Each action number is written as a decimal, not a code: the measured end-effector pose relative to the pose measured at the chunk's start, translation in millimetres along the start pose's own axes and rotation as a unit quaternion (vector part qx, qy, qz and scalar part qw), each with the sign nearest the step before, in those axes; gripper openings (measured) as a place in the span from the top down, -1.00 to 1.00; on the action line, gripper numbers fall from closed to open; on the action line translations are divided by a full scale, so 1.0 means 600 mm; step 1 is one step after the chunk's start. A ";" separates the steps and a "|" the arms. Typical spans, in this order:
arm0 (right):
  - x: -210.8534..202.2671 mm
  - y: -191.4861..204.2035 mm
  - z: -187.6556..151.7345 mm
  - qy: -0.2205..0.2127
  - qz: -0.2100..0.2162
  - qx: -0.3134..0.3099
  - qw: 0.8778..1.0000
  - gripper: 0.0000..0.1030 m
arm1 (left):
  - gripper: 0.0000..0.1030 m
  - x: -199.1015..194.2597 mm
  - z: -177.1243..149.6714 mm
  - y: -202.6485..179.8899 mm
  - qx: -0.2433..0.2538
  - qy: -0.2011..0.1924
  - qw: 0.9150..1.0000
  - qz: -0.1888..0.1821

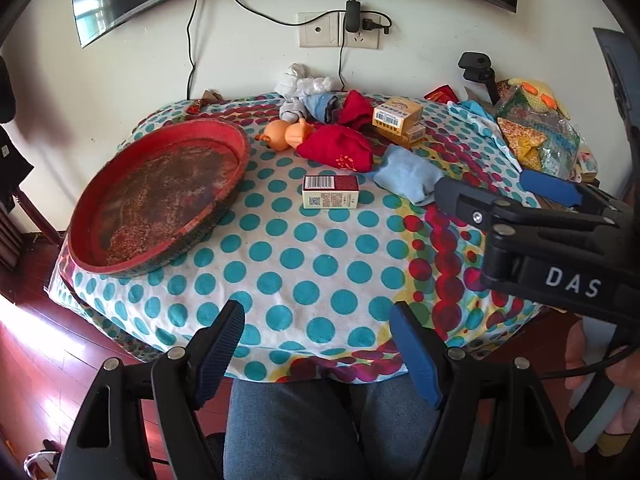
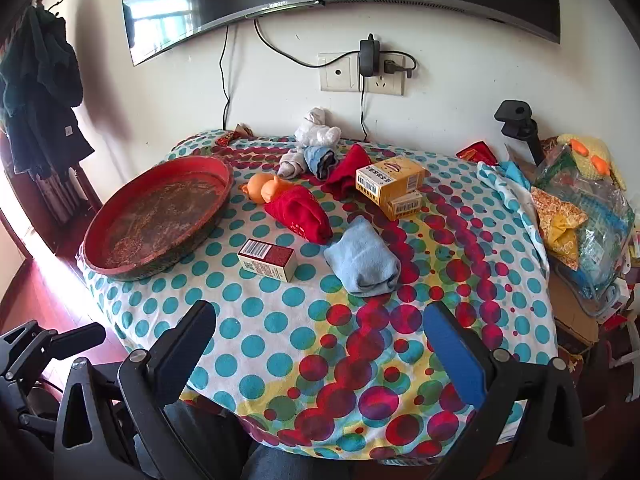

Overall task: Organize objects
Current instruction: 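Move the left tool toward the small red barcode box on the cloth, then grasp the small red box with the left tool while the right tool grasps the light blue sock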

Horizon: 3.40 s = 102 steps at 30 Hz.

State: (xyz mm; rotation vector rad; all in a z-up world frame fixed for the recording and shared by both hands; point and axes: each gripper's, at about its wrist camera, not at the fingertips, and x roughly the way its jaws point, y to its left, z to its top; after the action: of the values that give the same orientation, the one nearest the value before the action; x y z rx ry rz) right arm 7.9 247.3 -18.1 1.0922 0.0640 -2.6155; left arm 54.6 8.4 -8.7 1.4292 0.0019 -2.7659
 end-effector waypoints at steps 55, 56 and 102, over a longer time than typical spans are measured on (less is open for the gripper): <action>0.069 -0.019 0.002 0.010 -0.009 -0.010 1.000 -0.82 | -0.50 0.078 0.030 0.036 0.013 0.017 1.000 0.022; 0.078 -0.023 0.004 0.013 -0.012 -0.009 1.000 -0.82 | -0.50 0.082 0.033 0.038 0.012 0.019 1.000 0.019; 0.278 -0.153 0.068 0.058 -0.009 -0.013 0.998 0.28 | -0.50 0.293 0.170 0.006 0.244 0.080 0.964 -0.074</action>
State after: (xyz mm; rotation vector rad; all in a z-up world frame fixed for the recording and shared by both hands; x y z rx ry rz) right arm -157.8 284.8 -113.1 1.2400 0.1349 -2.5575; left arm -130.1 -0.7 -92.9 1.8184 -0.6355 -2.8880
